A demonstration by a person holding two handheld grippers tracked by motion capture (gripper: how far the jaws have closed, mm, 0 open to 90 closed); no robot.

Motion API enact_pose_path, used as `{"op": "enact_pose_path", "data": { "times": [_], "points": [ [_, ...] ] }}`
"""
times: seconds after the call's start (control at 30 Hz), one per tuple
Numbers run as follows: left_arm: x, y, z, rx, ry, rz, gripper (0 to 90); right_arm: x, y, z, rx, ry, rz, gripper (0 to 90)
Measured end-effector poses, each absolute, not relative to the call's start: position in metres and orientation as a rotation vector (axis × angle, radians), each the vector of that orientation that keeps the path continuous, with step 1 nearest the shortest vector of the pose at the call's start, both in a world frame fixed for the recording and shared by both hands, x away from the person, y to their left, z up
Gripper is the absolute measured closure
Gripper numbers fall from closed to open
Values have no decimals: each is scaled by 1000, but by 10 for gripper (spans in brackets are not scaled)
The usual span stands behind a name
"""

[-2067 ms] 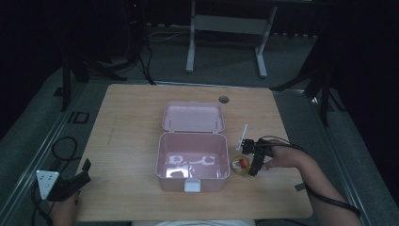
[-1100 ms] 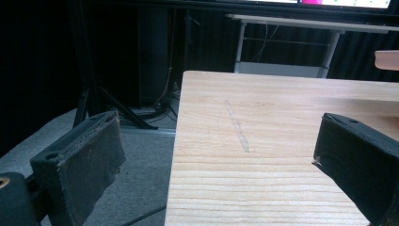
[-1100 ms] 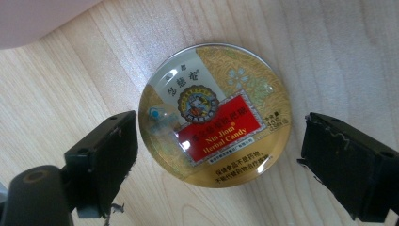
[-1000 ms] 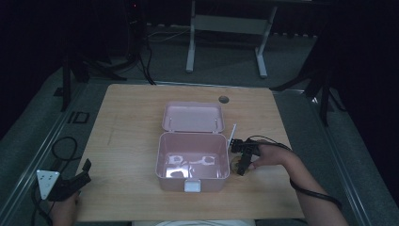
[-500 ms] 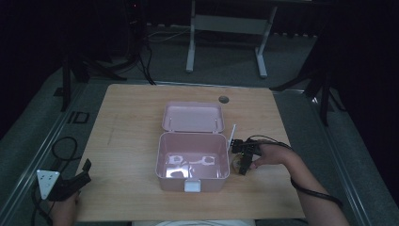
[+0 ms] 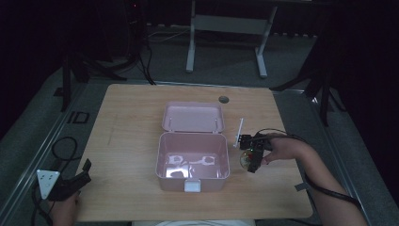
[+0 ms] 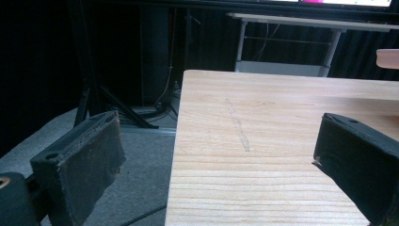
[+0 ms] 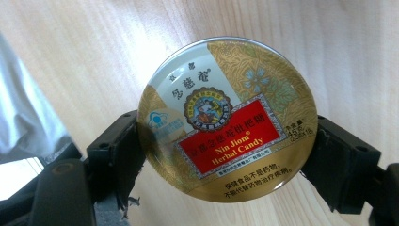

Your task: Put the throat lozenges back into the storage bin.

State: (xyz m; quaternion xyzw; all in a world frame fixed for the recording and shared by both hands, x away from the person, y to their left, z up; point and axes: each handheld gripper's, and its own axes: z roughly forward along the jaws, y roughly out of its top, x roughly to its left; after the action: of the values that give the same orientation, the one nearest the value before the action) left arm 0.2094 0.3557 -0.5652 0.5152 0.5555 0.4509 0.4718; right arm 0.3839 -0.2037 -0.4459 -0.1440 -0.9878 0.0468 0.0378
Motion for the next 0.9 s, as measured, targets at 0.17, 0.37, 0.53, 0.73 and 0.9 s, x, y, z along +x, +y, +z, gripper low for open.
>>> {"op": "enact_pose_path", "data": {
  "times": [0.17,0.37,0.53,0.73,0.9],
  "points": [
    [210,356,-565,1261,1361,1104,24,379,-205,-418,-421,-3045,142,203],
    [210,356,-565,1261,1362,1105,24,375,-202,-386,-421,-3079,144,203],
    [209,356,-565,1261,1362,1105,24,372,-193,-370,-406,-3082,122,203],
    [210,356,-565,1261,1362,1104,24,368,-173,-364,-340,-3077,108,203],
    [210,356,-565,1261,1363,1104,24,366,-152,-364,-278,-3073,93,203]
  ]
}}
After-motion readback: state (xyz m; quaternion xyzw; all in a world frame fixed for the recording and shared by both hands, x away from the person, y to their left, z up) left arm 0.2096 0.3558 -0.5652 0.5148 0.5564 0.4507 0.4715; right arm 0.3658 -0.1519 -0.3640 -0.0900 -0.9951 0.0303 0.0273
